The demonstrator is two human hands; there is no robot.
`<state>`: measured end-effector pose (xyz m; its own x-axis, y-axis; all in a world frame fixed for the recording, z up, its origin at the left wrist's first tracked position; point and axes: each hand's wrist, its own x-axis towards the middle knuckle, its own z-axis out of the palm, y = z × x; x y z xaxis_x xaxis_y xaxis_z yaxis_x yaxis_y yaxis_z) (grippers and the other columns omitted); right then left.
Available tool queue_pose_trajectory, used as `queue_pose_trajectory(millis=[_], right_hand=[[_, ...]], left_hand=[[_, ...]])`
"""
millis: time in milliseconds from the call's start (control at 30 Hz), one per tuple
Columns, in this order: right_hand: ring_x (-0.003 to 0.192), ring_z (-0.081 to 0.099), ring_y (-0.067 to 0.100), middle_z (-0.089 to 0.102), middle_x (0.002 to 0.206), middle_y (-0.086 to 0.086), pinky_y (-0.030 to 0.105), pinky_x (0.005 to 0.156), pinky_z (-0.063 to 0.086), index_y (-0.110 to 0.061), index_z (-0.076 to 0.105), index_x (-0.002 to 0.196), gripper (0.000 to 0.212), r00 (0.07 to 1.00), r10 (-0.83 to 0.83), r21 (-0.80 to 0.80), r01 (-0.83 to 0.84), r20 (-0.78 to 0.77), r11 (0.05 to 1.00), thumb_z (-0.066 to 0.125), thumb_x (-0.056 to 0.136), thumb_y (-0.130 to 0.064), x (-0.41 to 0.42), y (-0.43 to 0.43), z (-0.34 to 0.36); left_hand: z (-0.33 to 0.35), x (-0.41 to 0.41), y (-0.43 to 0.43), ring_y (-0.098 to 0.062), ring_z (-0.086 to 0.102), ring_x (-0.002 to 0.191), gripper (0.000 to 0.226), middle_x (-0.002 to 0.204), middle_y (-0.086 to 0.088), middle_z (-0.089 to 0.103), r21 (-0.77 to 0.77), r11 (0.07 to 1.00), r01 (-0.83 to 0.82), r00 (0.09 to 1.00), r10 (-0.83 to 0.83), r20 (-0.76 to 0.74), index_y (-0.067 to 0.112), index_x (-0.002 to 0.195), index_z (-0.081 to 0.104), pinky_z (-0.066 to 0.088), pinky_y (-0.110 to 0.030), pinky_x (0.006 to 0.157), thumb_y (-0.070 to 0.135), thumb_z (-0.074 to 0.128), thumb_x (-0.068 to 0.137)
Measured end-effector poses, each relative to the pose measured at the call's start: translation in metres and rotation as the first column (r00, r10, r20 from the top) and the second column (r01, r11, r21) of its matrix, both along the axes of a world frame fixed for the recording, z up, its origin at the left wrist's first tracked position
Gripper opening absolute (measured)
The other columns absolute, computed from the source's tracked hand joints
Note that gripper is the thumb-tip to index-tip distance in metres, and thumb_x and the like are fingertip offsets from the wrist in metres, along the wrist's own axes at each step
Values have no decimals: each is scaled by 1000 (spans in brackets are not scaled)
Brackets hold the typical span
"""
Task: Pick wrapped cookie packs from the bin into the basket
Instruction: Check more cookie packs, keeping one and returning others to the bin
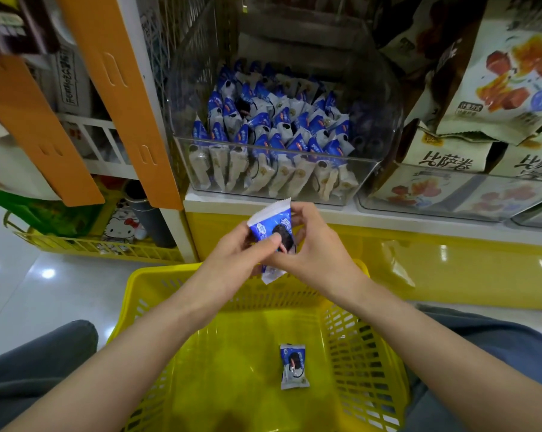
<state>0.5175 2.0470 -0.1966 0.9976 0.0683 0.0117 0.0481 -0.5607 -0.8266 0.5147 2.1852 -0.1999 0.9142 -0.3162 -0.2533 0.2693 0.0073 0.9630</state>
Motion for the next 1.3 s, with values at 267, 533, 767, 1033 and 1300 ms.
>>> queue_pose_trajectory(millis=[267,533,767,1033,1300], right_hand=[[77,60,12,65,91,10,20,68,52,-6,55,102,22,975,119,318,-55,-187,947,65,83,-7,3,-10,22],[62,61,7,63,80,9,19,57,53,-7,55,87,6,981,25,488,74,-193,869,51,91,-8,-5,-4,29],[69,64,4,69,73,-8,18,65,53,-21,56,84,16,998,-1,302,-19,65,953,52,92,-7,7,2,57],[79,56,-4,61,89,-12,-1,67,40,-26,60,97,14,964,34,-206,21,264,978,53,91,-14,117,11,97],[107,58,23,62,119,12,27,87,42,-7,58,120,32,990,22,-604,-103,-140,791,56,92,-23,191,15,81]], left_hand=[[16,0,4,-17,60,105,27,114,-9,64,99,987,-128,992,125,34,10,122,52,46,-27,90,11,40,97],[29,2,17,1,62,88,25,108,3,68,69,993,95,995,-95,-5,13,115,60,45,-8,70,20,47,94],[40,12,24,5,59,86,21,104,6,65,106,994,-14,984,-5,180,17,113,57,46,-9,77,17,48,93],[63,33,40,14,57,80,22,100,11,64,-34,951,-308,917,306,258,17,113,57,44,-4,68,20,49,93],[66,44,58,15,57,79,24,97,14,64,-93,922,-375,895,386,224,18,113,58,42,-1,66,24,49,92]])
